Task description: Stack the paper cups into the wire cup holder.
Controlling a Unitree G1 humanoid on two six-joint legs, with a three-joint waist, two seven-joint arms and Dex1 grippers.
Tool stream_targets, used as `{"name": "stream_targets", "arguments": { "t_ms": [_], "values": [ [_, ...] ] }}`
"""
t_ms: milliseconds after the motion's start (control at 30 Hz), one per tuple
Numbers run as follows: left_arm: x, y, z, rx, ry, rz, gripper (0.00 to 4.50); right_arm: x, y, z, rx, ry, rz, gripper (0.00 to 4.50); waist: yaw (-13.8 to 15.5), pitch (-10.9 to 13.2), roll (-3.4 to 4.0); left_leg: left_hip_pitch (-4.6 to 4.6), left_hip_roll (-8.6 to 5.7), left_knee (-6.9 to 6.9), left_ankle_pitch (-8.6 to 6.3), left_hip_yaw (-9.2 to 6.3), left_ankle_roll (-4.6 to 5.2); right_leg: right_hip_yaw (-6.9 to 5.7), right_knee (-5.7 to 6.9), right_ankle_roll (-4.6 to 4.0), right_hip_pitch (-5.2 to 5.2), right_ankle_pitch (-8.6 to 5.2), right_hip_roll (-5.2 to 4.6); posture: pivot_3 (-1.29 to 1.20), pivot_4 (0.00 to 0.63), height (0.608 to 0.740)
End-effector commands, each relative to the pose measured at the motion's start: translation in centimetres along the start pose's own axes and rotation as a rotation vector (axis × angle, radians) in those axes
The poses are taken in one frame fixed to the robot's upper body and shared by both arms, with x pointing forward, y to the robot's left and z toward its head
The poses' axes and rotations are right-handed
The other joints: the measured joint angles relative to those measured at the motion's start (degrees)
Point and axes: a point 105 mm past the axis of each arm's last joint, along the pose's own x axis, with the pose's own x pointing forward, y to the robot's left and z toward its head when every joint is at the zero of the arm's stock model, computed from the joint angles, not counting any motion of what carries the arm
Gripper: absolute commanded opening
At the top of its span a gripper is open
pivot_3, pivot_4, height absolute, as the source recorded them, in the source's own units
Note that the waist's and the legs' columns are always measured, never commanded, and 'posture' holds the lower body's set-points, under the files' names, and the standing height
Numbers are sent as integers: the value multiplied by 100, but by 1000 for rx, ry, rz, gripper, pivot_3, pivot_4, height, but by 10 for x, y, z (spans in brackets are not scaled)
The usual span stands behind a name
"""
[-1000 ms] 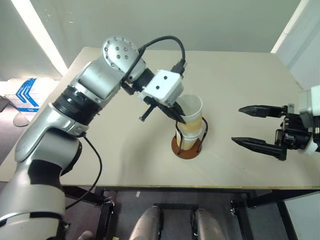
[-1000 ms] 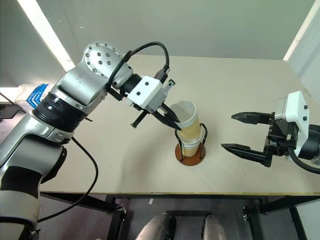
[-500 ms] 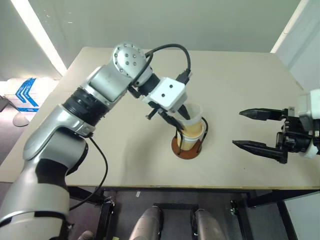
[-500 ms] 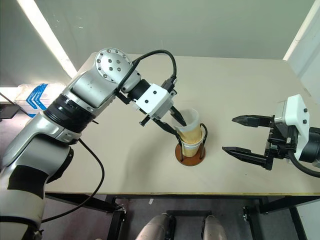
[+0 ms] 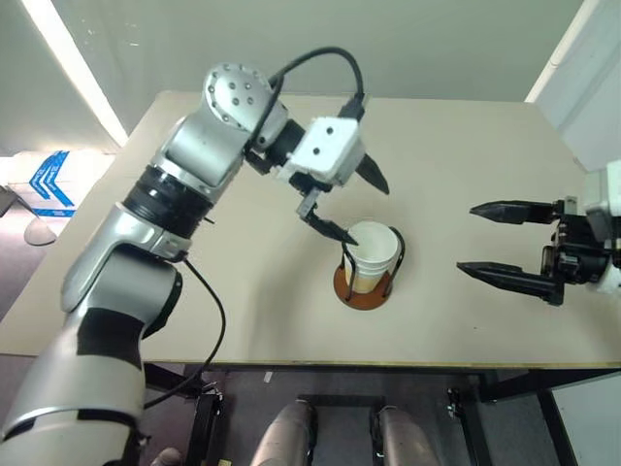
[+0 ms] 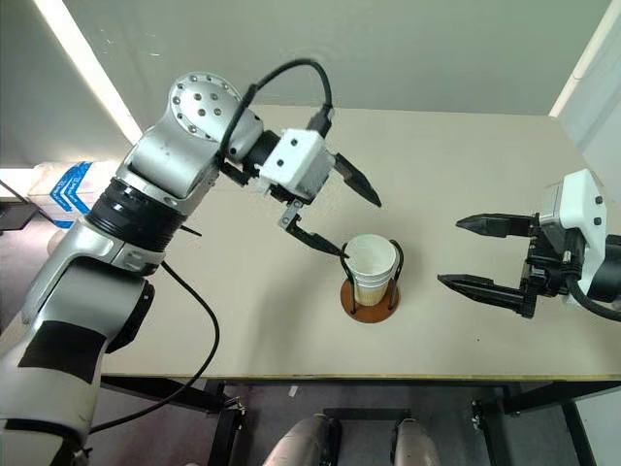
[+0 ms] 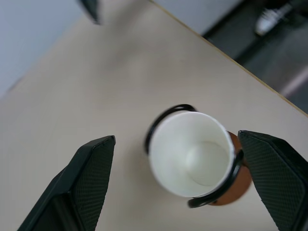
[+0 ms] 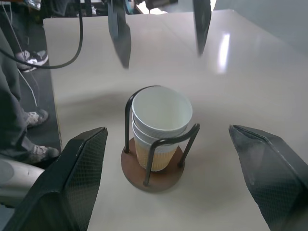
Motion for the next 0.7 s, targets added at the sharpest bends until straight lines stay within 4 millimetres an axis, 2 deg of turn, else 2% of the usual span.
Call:
{"name": "stream_targets", "arguments": {
  "t_ms": [33, 167, 300, 367, 500, 700],
  "values": [
    [-21, 8, -8, -67, -20, 196, 4489, -3, -15, -9, 0, 14, -70, 4282, -3, 0, 0, 0, 0, 0, 0, 0, -1, 0, -1, 2, 1, 1, 0, 0, 150, 740],
    [-41, 2, -40, -240, -2, 430, 4489, -2, -57, -43, 32, 89, -271, 4282, -42, -1, 2, 13, 2, 2, 3, 3, -5, 0, 1, 5, 4, 6, 0, 0, 150, 740],
    [-58, -7, -66, -393, 11, 632, 4489, -8, -111, -62, 105, 62, -540, 4282, -53, 0, 2, 14, 3, 8, 15, 3, -10, -1, 4, -2, 3, 26, 0, 0, 150, 740],
    [-61, -14, -75, -450, 18, 697, 4489, -8, -123, -65, 127, 31, -598, 4282, -45, -1, 3, 16, 2, 4, 24, 6, -6, 0, 0, -14, 2, 44, 0, 0, 150, 740],
    [-70, -30, -94, -557, 40, 841, 4489, -2, -135, -69, 128, -16, -673, 4282, -32, -1, 3, 26, 4, -9, 30, 2, -1, -4, 5, -30, 4, 53, 1, 0, 150, 740],
    [-81, -24, -106, -637, 12, 1025, 4489, -4, -146, -78, 62, 12, -736, 4282, 21, -1, 4, 24, 4, -12, 42, -2, -2, -6, 1, -88, 2, 67, 0, 0, 150, 740]
  ]
}}
